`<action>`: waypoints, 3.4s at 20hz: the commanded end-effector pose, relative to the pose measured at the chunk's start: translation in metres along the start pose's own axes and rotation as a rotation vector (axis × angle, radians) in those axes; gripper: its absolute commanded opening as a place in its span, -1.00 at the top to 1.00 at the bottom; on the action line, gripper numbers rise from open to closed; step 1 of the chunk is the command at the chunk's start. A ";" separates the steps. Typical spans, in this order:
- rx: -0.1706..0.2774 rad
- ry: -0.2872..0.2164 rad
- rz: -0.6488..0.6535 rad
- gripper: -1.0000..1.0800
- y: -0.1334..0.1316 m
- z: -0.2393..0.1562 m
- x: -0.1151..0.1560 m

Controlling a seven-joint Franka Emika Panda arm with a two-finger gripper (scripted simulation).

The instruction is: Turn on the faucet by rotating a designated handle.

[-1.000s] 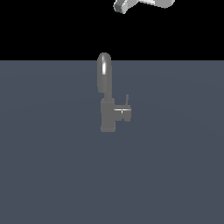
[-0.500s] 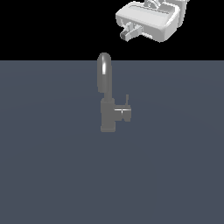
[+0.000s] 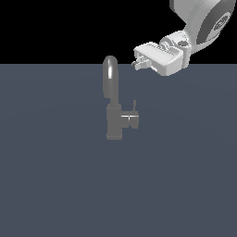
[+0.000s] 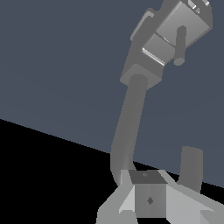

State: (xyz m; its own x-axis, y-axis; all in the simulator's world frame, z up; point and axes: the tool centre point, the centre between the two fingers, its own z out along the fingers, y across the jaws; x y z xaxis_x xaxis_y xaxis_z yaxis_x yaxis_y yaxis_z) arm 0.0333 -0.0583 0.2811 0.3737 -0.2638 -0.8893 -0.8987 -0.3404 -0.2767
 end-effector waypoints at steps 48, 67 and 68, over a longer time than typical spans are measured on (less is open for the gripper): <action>0.347 -0.323 0.349 1.00 0.057 0.051 0.104; 0.353 -0.312 0.318 1.00 0.092 0.067 0.106; 0.352 -0.313 0.321 1.00 0.096 0.071 0.111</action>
State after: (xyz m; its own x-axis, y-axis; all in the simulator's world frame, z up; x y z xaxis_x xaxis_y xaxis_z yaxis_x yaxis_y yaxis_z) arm -0.0228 -0.0566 0.1428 0.0457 -0.0062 -0.9989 -0.9978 0.0474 -0.0460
